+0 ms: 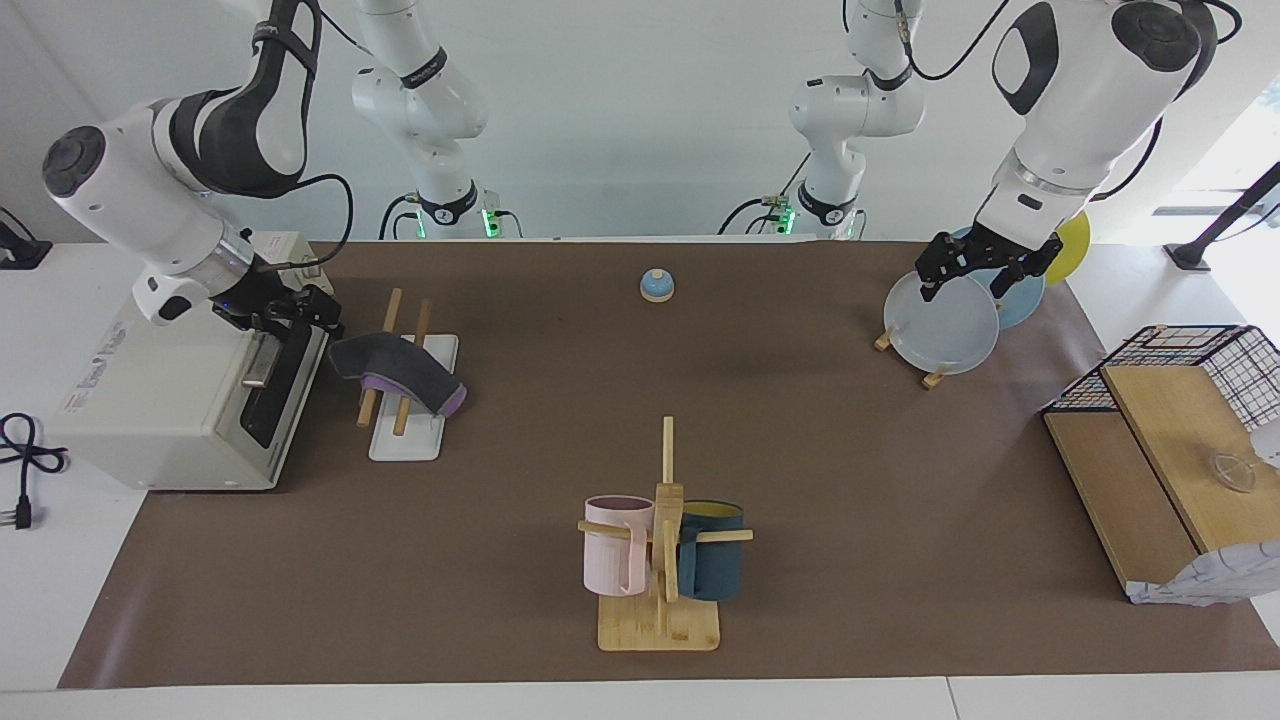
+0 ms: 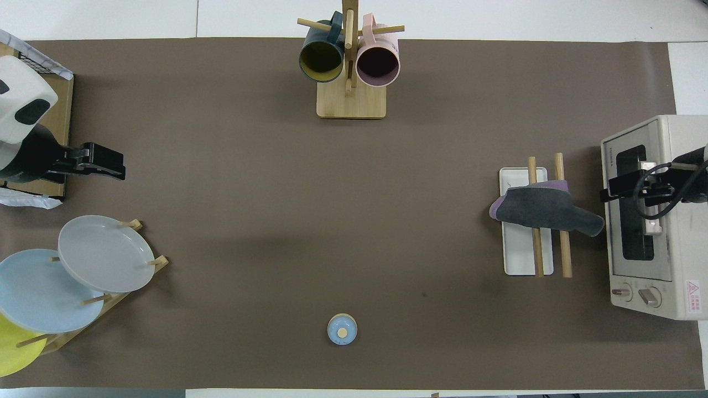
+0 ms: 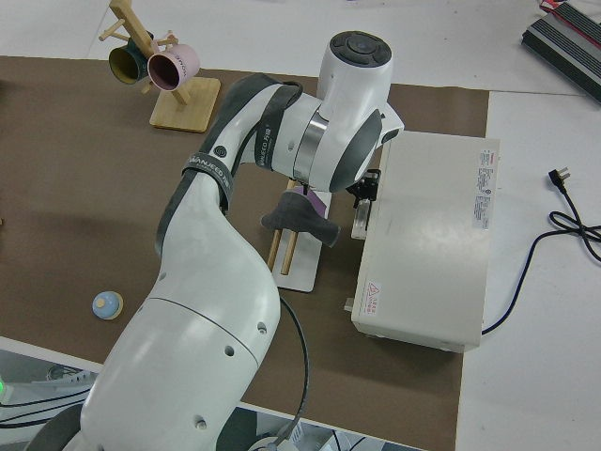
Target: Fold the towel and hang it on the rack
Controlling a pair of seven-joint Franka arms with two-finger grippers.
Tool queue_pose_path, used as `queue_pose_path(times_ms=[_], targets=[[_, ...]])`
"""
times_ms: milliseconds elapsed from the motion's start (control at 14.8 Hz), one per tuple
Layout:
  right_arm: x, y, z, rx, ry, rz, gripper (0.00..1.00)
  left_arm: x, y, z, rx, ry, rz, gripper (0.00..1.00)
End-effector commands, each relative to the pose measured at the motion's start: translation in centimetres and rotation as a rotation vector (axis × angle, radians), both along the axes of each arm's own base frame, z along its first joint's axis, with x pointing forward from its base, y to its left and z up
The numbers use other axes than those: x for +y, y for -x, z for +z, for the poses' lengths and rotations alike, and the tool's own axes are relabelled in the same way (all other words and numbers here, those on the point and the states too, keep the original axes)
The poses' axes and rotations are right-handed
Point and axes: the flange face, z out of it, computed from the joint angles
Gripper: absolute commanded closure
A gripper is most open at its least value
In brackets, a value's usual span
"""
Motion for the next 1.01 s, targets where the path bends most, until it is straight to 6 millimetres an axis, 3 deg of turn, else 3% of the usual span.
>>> queue_pose_path(times_ms=[0, 270, 337, 809, 944], targets=[[1.5, -0.9, 4.6, -0.039, 0.078, 0.082, 0.0, 0.4, 0.4, 0.4, -0.016, 0.017, 0.0, 0.0], [3.6, -1.6, 7.4, -0.016, 0.141, 0.124, 0.0, 0.5, 0.5, 0.3, -0.016, 0.017, 0.007, 0.0], [4.6, -1.7, 7.3, -0.01, 0.142, 0.134, 0.0, 0.4, 0.5, 0.3, -0.016, 0.015, 0.003, 0.0], [5.9, -1.6, 7.1, 0.014, 0.146, 0.105, 0.0, 0.6, 0.6, 0.3, -0.01, 0.013, 0.003, 0.0], [8.3, -1.8, 8.0, -0.002, 0.196, 0.162, 0.0, 0.6, 0.6, 0.3, -0.01, 0.013, 0.003, 0.0]])
